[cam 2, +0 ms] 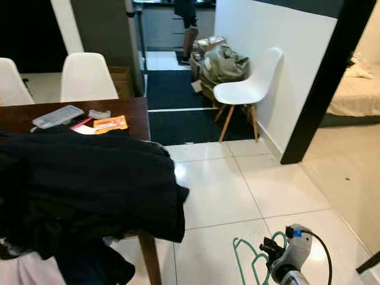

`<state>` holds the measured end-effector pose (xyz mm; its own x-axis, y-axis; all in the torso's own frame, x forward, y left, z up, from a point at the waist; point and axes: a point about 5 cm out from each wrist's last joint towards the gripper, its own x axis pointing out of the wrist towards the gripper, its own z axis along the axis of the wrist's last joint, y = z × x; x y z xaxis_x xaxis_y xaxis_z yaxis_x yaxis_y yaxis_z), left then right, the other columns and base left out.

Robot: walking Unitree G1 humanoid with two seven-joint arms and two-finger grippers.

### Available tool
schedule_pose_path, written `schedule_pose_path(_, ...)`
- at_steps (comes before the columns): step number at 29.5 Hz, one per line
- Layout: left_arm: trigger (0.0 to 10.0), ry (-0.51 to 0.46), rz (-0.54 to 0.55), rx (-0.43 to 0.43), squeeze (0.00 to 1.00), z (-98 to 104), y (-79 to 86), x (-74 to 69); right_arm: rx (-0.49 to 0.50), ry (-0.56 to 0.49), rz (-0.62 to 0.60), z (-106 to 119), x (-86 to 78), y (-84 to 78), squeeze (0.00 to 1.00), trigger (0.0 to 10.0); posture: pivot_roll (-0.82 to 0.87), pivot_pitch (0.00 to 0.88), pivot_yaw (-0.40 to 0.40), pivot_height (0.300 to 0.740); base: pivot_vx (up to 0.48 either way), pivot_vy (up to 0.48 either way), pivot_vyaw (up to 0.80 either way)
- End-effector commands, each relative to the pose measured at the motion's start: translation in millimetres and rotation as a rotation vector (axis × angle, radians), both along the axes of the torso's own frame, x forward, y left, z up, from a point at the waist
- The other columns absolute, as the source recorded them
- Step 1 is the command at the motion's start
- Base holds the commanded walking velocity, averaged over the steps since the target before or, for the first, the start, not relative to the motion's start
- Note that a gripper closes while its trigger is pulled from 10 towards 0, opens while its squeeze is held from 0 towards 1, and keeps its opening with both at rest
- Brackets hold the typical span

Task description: Hang hanger

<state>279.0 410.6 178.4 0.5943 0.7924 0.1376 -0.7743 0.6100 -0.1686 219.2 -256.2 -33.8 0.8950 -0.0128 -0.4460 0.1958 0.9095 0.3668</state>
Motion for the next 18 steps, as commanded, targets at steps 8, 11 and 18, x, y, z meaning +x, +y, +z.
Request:
schedule_pose_path(8, 10.0, 0.153, -0.262, -0.048, 1.0, -46.4, -60.5, 33.9, 0.007, -0.008, -0.016, 0.5, 0.2, -0.6, 0.0, 10.0, -0.03, 0.0, -0.031, 0.74, 0.0, 0.0, 0.0)
schedule_pose_path(11, 10.0, 0.184, -0.265, -0.025, 1.0, -51.8, -62.7, 31.5, 0.009, -0.008, -0.015, 0.4, 0.0, -0.7, 0.0, 10.0, -0.02, 0.0, -0.034, 0.74, 0.0, 0.0, 0.0)
schedule_pose_path(18, 10.0, 0.579, -0.134, 0.265, 1.0, -74.1, -37.7, -8.4, 0.016, -0.006, -0.006, 0.0, -0.2, 0.2, 0.0, 10.0, -0.01, 0.0, -0.034, 0.74, 0.0, 0.0, 0.0)
